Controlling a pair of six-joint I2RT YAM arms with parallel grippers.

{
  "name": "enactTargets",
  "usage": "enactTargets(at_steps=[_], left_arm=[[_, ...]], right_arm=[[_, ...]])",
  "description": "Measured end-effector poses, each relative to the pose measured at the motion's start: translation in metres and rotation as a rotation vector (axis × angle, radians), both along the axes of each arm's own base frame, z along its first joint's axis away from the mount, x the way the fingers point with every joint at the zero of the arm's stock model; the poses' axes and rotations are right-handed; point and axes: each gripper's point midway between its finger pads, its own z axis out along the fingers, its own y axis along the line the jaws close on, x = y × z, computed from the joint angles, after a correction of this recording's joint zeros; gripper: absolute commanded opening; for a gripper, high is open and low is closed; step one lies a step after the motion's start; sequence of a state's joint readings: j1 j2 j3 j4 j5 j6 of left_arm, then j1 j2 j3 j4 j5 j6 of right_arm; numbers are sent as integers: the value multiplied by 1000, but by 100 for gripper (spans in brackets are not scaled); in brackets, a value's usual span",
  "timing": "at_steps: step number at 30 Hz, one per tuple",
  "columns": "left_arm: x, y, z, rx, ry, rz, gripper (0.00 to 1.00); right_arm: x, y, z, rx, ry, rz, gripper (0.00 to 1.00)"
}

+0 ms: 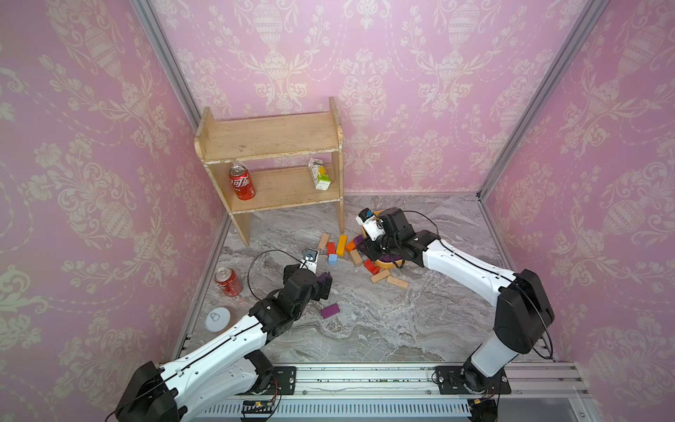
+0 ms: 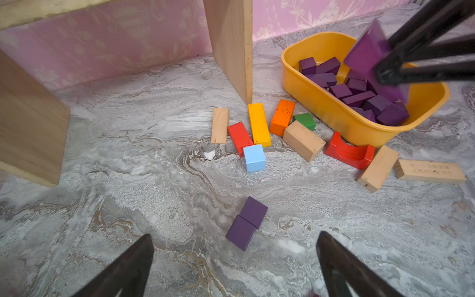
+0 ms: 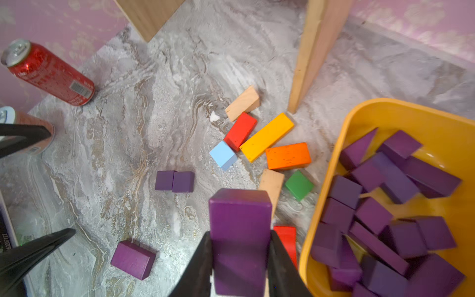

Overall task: Pick purple bricks into the storage bin
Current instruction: Place the building block in the storage box.

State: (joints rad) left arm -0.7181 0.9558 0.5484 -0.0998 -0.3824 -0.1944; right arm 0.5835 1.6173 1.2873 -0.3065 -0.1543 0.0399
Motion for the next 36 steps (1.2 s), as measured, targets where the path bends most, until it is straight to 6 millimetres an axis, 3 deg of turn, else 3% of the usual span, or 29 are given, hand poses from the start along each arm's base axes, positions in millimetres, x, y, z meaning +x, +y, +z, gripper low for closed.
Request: enactTargets(at_steps=[4,8,13,15,21,28,36], left_arm=[[9,-17,4,10,24,-47,99],[19,-31,3,41,52,-85,99],[18,-51,1,17,96,-164,99],[16,-57,3,-1,104,-196,99],[11,-63,11,0,131,-241,99],[-1,-59,9,25,208,-258,99],[-22,-40,-30,151,394,-240,99]], right_arm=[[6,-44,2,-10,7,-108,25],[16,-79,-16,-42,53,-211,25],[21,-104,-45,-122,117,-289,24],[22,-110,-56,-148,143,-308,26],[26,-124,-70,-166,182,-362,66],[25,-127,-60,-143,164,-369,69],[-32,-112,-37,27,157,-236,86]])
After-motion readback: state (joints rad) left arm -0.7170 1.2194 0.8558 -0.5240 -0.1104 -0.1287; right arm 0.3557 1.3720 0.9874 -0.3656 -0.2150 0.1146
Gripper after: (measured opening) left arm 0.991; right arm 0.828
